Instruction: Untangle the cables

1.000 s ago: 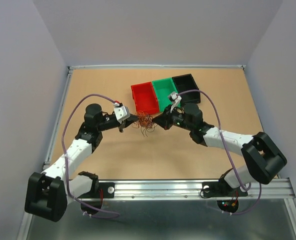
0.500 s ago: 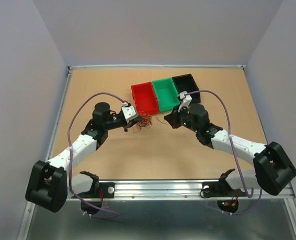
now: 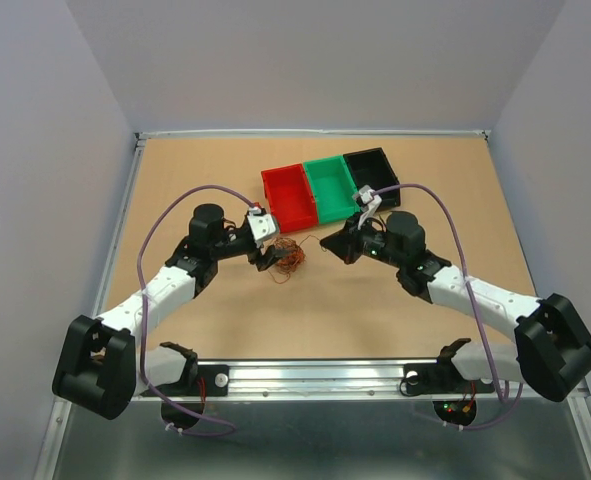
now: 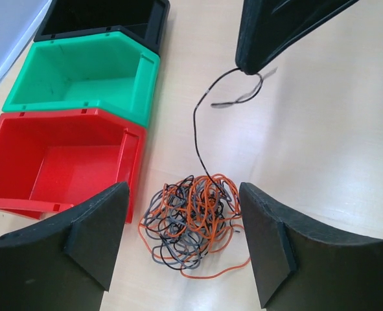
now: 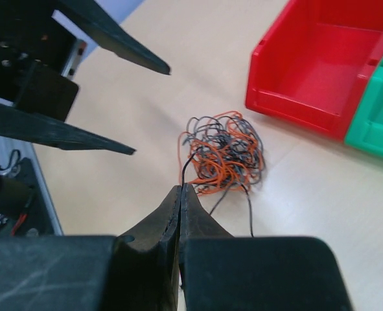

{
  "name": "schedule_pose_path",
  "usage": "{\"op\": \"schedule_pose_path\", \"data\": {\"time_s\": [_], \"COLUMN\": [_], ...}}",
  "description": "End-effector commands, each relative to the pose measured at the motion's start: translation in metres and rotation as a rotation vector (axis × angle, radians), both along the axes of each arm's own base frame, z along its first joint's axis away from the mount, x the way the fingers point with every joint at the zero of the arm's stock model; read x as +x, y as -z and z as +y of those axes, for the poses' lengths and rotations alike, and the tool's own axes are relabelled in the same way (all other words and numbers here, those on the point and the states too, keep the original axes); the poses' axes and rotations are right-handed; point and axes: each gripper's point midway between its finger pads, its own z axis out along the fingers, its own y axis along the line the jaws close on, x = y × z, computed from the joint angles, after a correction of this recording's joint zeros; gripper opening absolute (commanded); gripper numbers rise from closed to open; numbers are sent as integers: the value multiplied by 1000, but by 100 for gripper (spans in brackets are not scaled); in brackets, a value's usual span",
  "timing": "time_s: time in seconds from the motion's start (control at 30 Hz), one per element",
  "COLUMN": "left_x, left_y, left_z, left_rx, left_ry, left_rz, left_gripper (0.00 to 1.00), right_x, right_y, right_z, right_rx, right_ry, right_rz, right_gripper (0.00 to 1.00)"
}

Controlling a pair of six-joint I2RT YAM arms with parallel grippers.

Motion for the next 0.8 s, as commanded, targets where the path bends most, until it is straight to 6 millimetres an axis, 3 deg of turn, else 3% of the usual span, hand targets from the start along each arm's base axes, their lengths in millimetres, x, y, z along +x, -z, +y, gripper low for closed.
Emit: {"op": "schedule_pose_path", "data": {"time_s": [0.0, 0.1, 0.27, 0.33, 0.4, 0.47, 0.5, 0.53, 0.57, 0.67, 0.77], "left_x": [8, 9, 12, 13, 16, 20, 21, 22, 22, 26, 39], "left_y": [-31, -41, -42, -50, -46, -41, -39, -30, -34, -30, -34], "left_z": [-10, -19, -38, -49, -53, -49, -46, -38, -33, -18, 3], "left_rx": [-49, -76, -96, -109, -105, -95, -89, -78, -88, -85, -113], "left_ry": [24, 60, 93, 102, 102, 69, 51, 21, 7, -52, -111], "left_rz": [-79, -60, -4, 1, 22, 22, 12, 14, -9, -9, 17], "left_gripper": [82, 82, 81, 77, 73, 73, 73, 74, 77, 78, 79], "right_x": [-12, -10, -10, -12, -11, -3, -3, 1, 4, 15, 33], "right_y": [-49, -68, -111, -119, -123, -117, -98, -94, -83, -39, -6], "right_z": [16, 22, 32, 35, 35, 28, 23, 16, 11, -3, -17], "right_rx": [110, 118, 153, 156, 145, 123, 94, 82, 53, -48, -137], "right_ry": [-117, -136, -180, -194, -184, -121, -99, -47, -24, 65, 168], "right_rz": [-83, -94, -140, -139, -137, -141, -118, -127, -132, -99, -75], "right_gripper": [0, 1, 0, 1, 1, 18, 24, 31, 44, 66, 71]}}
